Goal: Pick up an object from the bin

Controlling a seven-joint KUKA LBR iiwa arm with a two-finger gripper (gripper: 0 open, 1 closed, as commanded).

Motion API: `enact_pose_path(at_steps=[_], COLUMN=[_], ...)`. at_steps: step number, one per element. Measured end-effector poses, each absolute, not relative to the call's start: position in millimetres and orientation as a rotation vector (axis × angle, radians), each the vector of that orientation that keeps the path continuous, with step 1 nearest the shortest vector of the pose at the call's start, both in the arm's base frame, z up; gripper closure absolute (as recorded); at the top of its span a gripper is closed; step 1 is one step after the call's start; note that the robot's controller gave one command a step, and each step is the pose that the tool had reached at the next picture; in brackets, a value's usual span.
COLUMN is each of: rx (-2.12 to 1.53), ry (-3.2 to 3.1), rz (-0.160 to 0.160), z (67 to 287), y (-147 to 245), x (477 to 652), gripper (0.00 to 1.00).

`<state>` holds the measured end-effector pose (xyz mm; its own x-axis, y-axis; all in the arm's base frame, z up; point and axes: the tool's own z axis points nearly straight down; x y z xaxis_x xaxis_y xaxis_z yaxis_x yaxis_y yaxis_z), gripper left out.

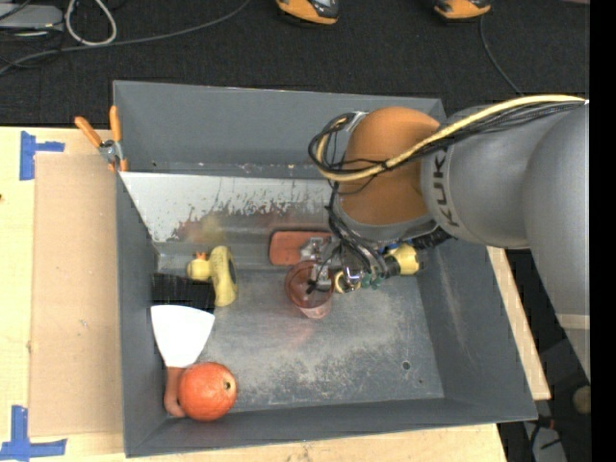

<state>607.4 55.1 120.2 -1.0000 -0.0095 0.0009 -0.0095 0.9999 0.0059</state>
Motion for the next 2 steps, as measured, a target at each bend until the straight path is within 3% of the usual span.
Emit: enact_pose_path(at_steps=[2], rx=[-0.049], ry=[-3.142], rz=[-0.015], z=[98.8], y=[63.7], x=[610.6], gripper=[1.0])
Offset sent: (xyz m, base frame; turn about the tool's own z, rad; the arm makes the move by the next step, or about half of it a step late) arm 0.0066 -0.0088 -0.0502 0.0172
